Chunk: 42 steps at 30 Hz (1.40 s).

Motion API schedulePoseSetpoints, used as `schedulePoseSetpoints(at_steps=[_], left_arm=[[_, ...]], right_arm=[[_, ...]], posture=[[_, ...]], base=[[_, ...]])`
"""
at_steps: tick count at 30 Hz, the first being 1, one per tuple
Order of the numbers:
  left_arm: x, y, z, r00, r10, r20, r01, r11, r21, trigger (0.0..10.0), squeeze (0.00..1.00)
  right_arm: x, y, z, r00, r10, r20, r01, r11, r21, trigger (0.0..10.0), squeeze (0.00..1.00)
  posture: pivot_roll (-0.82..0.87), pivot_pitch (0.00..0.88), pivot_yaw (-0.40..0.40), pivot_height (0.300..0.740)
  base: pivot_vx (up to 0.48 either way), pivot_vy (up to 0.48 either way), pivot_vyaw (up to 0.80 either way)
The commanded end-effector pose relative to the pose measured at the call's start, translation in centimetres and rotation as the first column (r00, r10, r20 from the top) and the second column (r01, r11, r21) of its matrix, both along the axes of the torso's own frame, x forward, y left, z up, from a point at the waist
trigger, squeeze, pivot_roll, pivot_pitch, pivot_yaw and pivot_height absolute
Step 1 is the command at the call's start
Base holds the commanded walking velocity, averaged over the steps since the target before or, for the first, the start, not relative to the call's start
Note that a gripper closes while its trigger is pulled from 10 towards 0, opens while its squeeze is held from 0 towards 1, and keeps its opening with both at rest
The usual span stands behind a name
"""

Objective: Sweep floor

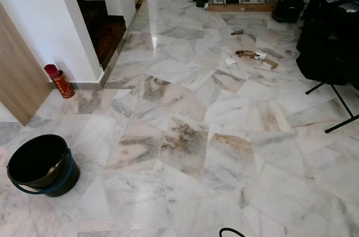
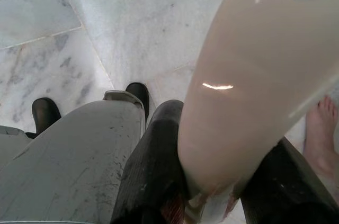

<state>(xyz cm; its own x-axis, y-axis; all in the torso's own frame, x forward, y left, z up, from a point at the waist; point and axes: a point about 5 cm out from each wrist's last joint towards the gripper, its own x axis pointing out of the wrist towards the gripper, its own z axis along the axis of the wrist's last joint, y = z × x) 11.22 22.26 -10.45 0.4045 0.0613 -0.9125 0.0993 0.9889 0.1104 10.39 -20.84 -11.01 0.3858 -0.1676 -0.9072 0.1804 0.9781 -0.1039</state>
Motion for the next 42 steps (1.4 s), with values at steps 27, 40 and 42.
schedulePoseSetpoints(at_steps=[27, 40, 42], left_arm=[[3.8, 0.0, 1.4, 0.971, 0.170, 0.169, -0.149, 0.980, -0.131, 10.0, 0.00], [3.7, -0.8, 1.2, 0.973, 0.169, 0.160, -0.148, 0.980, -0.136, 10.0, 0.00], [3.7, -0.8, 1.2, 0.972, 0.170, 0.159, -0.149, 0.979, -0.136, 10.0, 0.00]], right_arm=[[5.6, 1.8, 1.7, 0.973, 0.131, 0.188, -0.162, 0.974, 0.160, 10.0, 0.00], [5.5, 1.8, 1.7, 0.971, 0.146, 0.192, -0.175, 0.974, 0.142, 10.0, 0.00], [5.5, 1.8, 1.7, 0.968, 0.157, 0.193, -0.185, 0.974, 0.133, 10.0, 0.00]], posture=[[0.10, 0.088, 0.006, 0.740], [0.10, 0.085, 0.000, 0.740], [0.10, 0.083, 0.000, 0.740]], base=[[0.287, 0.000, 0.00], [0.355, 0.000, 0.00], [0.356, 0.000, 0.00]])
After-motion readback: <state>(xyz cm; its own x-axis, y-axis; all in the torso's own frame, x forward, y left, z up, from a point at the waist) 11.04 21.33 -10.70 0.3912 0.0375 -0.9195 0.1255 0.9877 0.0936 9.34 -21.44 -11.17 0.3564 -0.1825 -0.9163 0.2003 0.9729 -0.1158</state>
